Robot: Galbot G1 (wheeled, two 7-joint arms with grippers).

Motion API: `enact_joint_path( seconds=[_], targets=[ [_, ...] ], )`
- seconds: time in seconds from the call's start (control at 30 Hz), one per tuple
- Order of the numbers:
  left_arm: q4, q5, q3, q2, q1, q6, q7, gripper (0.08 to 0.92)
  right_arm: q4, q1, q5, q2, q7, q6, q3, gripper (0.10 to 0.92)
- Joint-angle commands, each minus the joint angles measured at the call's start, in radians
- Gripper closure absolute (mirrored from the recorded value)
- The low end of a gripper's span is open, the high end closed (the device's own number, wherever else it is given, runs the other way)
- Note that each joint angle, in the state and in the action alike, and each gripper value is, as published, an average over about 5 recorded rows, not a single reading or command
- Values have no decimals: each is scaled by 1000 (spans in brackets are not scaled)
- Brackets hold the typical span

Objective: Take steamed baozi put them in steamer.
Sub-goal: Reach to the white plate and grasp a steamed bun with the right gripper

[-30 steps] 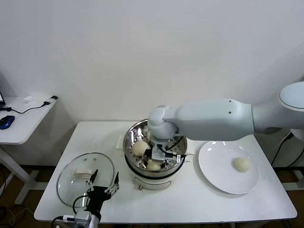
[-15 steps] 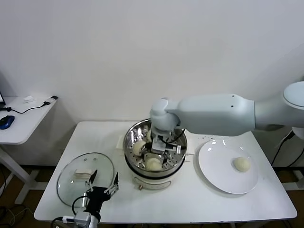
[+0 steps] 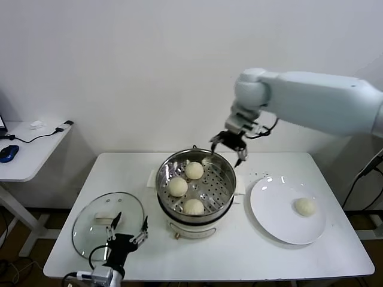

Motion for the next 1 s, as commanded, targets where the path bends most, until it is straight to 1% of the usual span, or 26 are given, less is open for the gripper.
enact_joint_path(
  seconds=[0.03,0.2,0.33,0.47,0.73,1.0],
  targets=[
    [-5,-4,-5,0,-4,1,0,177,-149,-4,78,-292,-33,-128,-129,203],
    [-4,-13,-13,-4,-12,2,-3,177,-195,-169,16,-388,-11,-170,-25,203],
    [0,-16,-27,-6,-15,1,-3,177,-257,-315,-71,-407,5,-171,77,203],
    [5,-26,-46,-8,-13,0,-4,177,-278,-463,-153,-420,30,-172,185,203],
    [5,-40,-65,-2,-10,-2,-4,177,-318,-709,-266,-404,109,-203,421,203],
    [5,-46,-68,-3,-12,0,-3,177,-349,-775,-296,-362,143,-244,480,203]
  ],
)
